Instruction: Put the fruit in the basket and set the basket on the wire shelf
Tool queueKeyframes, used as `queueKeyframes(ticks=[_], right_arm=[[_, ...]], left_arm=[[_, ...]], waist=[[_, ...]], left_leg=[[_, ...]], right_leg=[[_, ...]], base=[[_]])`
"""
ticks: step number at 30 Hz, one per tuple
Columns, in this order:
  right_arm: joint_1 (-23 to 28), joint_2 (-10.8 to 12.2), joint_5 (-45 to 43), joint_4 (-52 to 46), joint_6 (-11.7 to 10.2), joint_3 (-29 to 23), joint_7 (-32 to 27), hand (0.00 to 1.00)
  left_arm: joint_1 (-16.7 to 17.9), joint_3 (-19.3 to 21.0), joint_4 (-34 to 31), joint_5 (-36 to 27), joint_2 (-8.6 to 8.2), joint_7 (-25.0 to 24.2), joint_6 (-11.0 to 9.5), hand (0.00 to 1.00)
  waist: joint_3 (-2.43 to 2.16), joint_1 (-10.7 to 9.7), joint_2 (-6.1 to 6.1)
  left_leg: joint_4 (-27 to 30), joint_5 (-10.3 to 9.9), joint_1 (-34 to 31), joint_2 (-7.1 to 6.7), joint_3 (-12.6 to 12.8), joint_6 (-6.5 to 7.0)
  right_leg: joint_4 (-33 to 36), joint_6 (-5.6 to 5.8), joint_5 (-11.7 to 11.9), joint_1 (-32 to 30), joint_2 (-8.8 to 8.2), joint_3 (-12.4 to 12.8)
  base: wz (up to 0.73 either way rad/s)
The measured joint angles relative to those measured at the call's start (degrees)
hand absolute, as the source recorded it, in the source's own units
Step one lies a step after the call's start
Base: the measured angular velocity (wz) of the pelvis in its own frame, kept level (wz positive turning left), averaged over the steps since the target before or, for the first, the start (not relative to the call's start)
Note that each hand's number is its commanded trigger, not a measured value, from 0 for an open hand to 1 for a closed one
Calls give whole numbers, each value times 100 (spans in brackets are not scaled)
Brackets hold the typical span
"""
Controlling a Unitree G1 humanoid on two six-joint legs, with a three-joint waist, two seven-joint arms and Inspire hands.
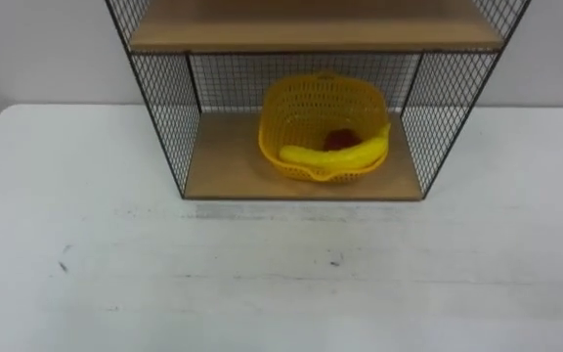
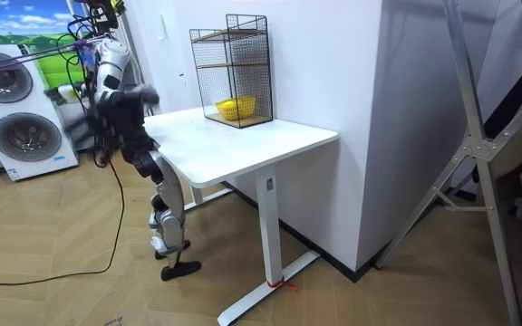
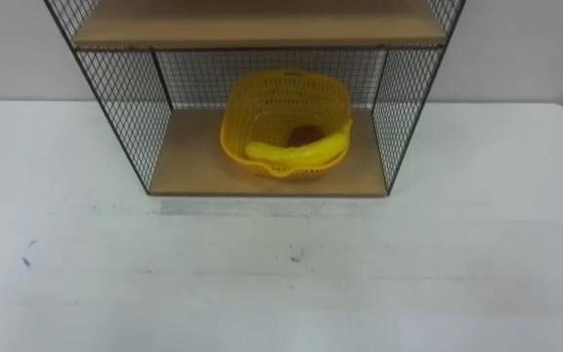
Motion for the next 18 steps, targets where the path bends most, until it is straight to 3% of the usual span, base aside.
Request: queueKeyframes(ticks=[2,3,4,5,6,8,11,12,14,18], right_arm=[[80,218,732,708,-5,288,226,0],[86,439,1098,1101,-3,539,364,0],[87,713,1287,1461,-9,773,463,0],[101,848,1372,1609,-12,922,505,0],[101,1118,1539,1894,-10,1197,585,0],[33,1387,1795,2410,-4,1534,732,0],[-32,1681,1846,3238,-1,2104,1045,0],[-98,1754,1822,3559,18,2367,1198,0],[-245,1813,1813,4003,168,2693,1417,0],[-622,1971,1663,4722,511,2914,1970,0]], left_arm=[[-4,-364,821,-775,-56,-212,49,0],[-7,-573,1263,-1160,-173,-337,73,0],[-11,-772,1647,-1491,-339,-453,76,0],[-11,-864,1837,-1640,-440,-532,76,0],[-14,-997,2098,-1950,-674,-657,76,0],[-74,-1047,2580,-2279,-949,-881,77,0],[-221,-1378,3342,-2330,-1221,-1314,79,0],[-241,-1682,3595,-2317,-1303,-1512,98,0],[-333,-2048,4026,-2282,-1325,-1876,249,0],[-639,-2693,4650,-1121,-1420,-2860,753,0]], waist=[[-9,28,15],[-7,19,16],[-28,20,22],[-36,18,31],[-42,16,35],[-49,24,36],[-53,19,30],[-52,2,31],[-41,-38,18],[-28,-212,-34]], left_leg=[[-12,0,21,20,-11,-2],[-25,2,64,22,-5,-5],[-21,-4,100,26,4,-1],[-8,-20,108,30,12,9],[19,-59,112,44,49,34],[21,-86,118,92,183,29],[-7,-87,166,119,293,29],[-26,-101,228,126,334,27],[-30,-129,301,127,334,18],[-135,-126,506,132,340,13]], right_leg=[[-80,-15,44,56,24,1],[-97,-13,51,102,28,1],[-93,37,20,129,28,15],[-92,60,6,142,29,22],[-77,54,-5,130,42,71],[-82,25,7,105,66,150],[-86,59,62,104,91,251],[-88,60,62,141,104,303],[-100,60,62,218,111,314],[-278,71,149,490,124,291]], base=[[2],[0],[-5],[-11],[-14],[-23],[-20],[-18],[-11],[6]])
